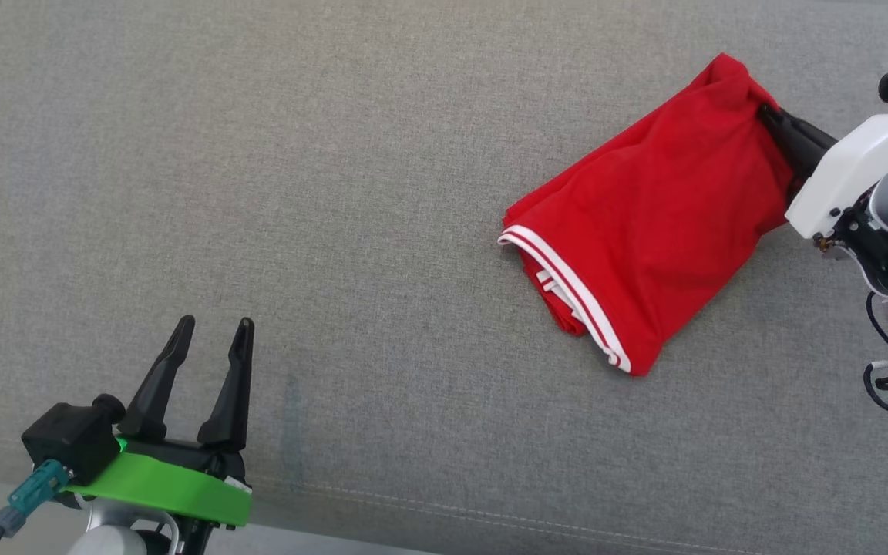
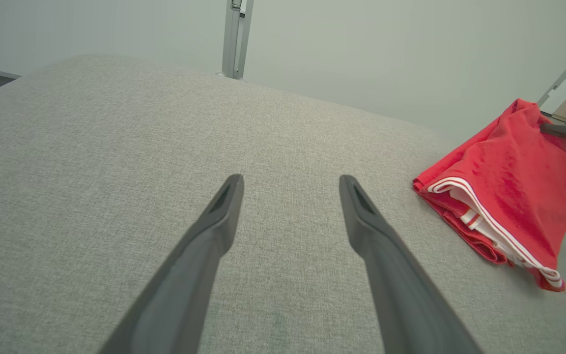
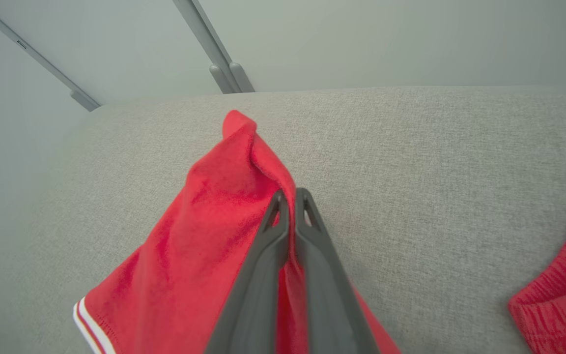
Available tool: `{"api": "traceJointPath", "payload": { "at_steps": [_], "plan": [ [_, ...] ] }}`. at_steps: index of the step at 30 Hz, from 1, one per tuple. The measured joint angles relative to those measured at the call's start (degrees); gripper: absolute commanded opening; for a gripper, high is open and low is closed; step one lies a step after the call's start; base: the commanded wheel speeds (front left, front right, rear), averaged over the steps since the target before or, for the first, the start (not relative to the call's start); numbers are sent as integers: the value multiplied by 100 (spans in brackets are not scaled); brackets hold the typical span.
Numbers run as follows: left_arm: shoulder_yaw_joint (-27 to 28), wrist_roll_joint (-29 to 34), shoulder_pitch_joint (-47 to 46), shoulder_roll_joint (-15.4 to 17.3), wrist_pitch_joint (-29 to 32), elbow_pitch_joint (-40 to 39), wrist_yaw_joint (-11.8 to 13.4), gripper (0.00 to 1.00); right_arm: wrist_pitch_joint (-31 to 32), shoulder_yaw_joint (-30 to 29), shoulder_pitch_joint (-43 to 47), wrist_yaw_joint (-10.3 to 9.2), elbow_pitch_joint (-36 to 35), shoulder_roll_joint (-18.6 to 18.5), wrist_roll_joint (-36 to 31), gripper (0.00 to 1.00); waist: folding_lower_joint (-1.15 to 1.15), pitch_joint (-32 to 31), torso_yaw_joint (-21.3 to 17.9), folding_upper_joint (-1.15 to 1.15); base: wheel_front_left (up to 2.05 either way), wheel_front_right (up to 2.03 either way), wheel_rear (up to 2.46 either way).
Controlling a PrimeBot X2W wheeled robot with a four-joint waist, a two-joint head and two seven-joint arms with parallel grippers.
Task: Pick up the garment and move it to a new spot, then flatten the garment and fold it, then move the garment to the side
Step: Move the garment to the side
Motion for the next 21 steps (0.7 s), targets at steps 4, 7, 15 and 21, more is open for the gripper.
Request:
{"api": "traceJointPath", "payload": {
  "at_steps": [4,7,15,21],
  "plan": [
    [135,34,82,36,0,-132,1,100,41,-119,-159,-48,13,-60,18,0,0,136,-42,0,0,0,0],
    [232,51,125,90,0,-223,2,100,42,-214,-266,-49,22,-74,73,0,0,213,-138,0,0,0,0],
    [361,258,180,299,0,-541,1,100,-54,-446,-470,-70,16,-35,227,0,0,405,-532,0,0,0,0],
    [408,302,224,413,-1,-678,1,100,-226,-555,-507,-108,15,105,324,0,0,536,-912,0,0,0,0]
  ]
}}
